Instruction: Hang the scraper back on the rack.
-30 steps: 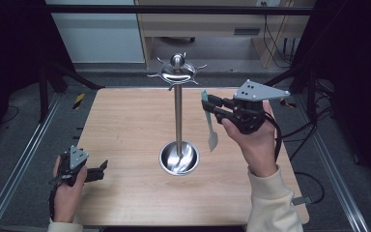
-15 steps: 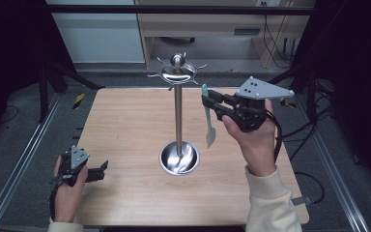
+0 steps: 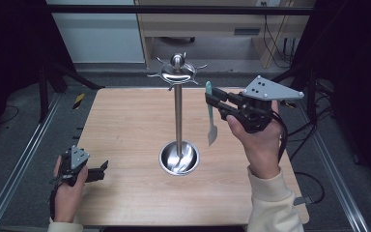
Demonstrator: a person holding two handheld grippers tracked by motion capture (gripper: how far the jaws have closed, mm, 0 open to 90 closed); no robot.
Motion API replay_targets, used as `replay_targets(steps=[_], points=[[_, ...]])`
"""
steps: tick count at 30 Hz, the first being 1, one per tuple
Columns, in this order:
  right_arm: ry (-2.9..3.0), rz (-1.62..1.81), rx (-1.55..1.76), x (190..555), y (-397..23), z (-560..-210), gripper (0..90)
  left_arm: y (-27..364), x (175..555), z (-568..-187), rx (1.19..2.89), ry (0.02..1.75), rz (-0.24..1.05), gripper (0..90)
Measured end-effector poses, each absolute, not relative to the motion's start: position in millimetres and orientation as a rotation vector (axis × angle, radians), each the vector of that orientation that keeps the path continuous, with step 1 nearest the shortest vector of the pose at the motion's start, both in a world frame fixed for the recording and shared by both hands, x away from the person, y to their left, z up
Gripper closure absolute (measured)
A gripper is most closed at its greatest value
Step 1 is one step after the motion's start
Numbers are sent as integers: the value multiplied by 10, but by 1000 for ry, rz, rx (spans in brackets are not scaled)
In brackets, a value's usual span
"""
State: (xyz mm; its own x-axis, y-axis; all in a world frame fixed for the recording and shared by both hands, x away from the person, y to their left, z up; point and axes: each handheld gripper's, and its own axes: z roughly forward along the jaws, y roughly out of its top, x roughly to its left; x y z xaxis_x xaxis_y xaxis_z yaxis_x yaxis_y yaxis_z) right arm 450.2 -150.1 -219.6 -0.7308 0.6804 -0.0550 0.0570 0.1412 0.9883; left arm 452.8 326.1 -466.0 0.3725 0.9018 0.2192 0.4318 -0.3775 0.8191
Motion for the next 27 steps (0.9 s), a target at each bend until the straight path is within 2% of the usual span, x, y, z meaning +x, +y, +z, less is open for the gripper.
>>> replay_targets(steps=[27], points=[[1909,1638,679,4456,-1406,-2164,742,3238,4539,-4665,1979,1137,897,22]])
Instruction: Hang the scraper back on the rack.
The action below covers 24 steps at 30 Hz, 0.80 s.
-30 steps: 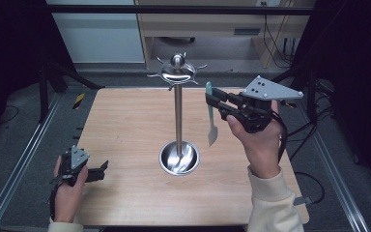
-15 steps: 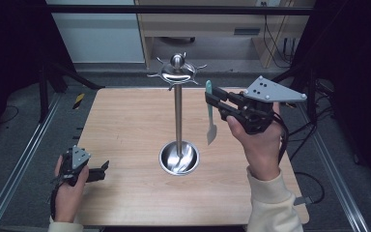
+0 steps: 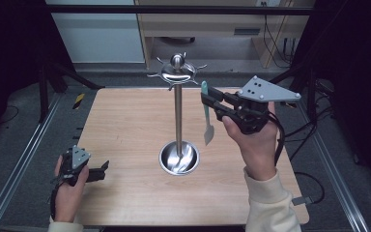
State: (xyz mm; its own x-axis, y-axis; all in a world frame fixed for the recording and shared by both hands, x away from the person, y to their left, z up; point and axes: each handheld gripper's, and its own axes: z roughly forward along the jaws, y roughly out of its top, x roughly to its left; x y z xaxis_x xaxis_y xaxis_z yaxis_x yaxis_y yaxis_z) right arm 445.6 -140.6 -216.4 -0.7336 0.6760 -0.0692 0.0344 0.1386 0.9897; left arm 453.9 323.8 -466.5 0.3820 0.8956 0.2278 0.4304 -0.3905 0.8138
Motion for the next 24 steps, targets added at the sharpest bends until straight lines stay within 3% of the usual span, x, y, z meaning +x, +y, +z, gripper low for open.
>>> replay_targets(steps=[24], points=[[1930,1635,693,4528,-1335,-2196,741,3221,4543,-4674,1996,1129,884,22]])
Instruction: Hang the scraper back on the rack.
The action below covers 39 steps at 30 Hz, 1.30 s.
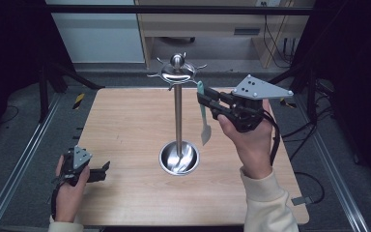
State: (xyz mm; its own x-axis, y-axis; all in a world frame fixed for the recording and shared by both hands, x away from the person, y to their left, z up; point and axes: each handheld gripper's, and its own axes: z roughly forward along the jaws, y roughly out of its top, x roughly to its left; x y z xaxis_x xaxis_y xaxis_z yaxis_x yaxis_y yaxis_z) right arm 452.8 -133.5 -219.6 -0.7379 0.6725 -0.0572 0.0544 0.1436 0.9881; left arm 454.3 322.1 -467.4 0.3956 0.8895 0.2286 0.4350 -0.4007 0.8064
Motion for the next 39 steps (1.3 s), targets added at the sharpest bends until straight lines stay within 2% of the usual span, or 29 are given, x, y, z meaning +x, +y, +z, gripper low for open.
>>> replay_targets(steps=[39], points=[[1879,1674,736,4599,-1219,-2293,739,3214,4545,-4678,2001,1126,884,22]])
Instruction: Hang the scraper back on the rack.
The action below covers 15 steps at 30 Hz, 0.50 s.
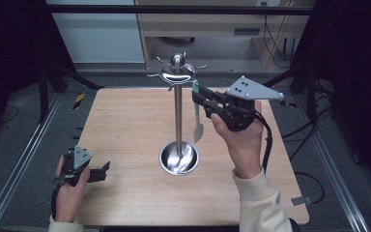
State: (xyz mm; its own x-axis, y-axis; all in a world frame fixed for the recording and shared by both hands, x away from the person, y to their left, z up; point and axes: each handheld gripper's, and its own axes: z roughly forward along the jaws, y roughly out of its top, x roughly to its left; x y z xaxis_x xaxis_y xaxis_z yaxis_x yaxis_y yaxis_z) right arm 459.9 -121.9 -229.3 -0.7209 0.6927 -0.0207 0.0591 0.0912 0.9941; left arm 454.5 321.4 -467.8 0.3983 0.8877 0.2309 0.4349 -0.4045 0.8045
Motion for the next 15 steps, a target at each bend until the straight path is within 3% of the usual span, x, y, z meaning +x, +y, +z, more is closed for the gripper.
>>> replay_targets(steps=[15], points=[[1869,1669,735,4596,-1194,-2308,728,3206,4546,-4682,2001,1125,882,22]])
